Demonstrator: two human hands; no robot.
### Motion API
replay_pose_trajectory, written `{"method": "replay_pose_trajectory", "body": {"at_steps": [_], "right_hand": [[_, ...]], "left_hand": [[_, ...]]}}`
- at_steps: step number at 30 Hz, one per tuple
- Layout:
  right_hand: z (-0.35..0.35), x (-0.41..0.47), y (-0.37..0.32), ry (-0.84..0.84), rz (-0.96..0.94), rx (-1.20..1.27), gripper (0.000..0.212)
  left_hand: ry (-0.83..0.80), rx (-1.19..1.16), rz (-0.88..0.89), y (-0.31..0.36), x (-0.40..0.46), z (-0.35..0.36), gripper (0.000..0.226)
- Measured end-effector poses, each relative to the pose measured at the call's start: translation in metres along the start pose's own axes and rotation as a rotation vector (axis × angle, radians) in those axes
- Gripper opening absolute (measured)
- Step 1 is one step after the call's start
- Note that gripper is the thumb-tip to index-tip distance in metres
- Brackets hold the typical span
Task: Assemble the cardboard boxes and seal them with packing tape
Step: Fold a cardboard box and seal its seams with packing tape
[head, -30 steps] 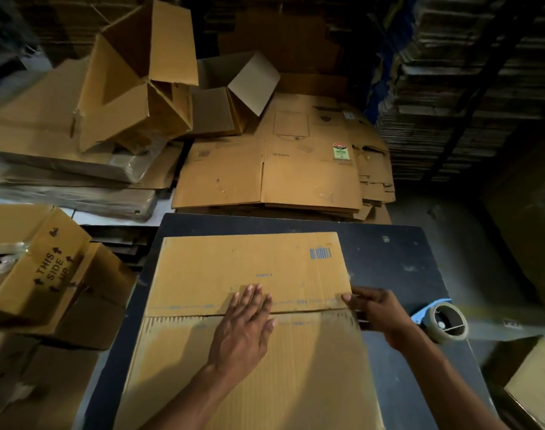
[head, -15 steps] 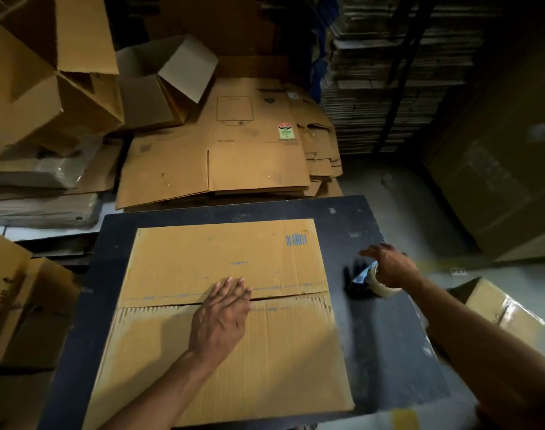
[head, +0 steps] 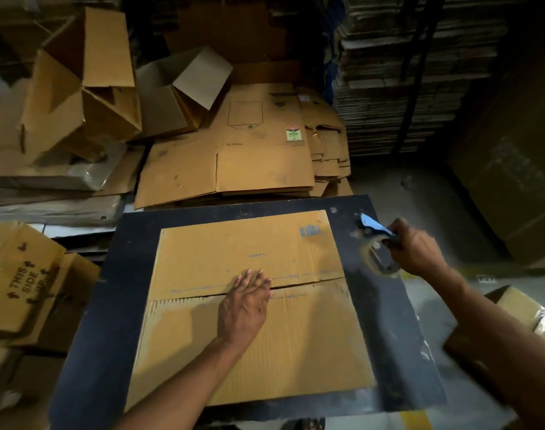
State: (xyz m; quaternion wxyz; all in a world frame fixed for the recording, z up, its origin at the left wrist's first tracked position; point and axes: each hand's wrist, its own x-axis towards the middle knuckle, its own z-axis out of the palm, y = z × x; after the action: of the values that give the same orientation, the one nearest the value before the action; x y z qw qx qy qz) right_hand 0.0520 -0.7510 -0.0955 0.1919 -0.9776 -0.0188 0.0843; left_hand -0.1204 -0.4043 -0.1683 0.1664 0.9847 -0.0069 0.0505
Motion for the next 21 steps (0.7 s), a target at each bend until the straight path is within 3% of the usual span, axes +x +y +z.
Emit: {"method": "replay_pose_trajectory", "body": {"at_steps": [2, 4, 7, 10, 15, 21], "right_hand": [[-0.024, -0.014, -0.033, 0.027, -0.049, 0.209, 0.033], [-0.035, -0.031, -0.073, -0.058, -0.102, 0.328, 0.043], [-0.022, -0.046, -0.124, -0.247, -0.185, 0.368, 0.062], [0.007, -0.056, -0.162, -0.319, -0.274, 0.286, 0.068], [0.043, -0.071, -0.202, -0.305, -0.37, 0.31, 0.066], [0.068, -0.082, -0.226, -0.331, -0.447, 0.346, 0.068]], "left_hand": [[-0.03, -0.013, -0.04, 0.021, 0.01, 0.009, 0.038], [-0.066, -0.071, -0.092, 0.036, 0.019, 0.008, 0.042], [-0.178, -0.016, 0.032, 0.037, 0.021, -0.011, 0.043], [-0.197, 0.144, 0.113, -0.005, -0.001, -0.035, 0.058], [-0.238, 0.255, -0.081, -0.11, -0.034, -0.058, 0.081], [-0.238, 0.198, -0.034, -0.127, -0.04, -0.05, 0.074]]}}
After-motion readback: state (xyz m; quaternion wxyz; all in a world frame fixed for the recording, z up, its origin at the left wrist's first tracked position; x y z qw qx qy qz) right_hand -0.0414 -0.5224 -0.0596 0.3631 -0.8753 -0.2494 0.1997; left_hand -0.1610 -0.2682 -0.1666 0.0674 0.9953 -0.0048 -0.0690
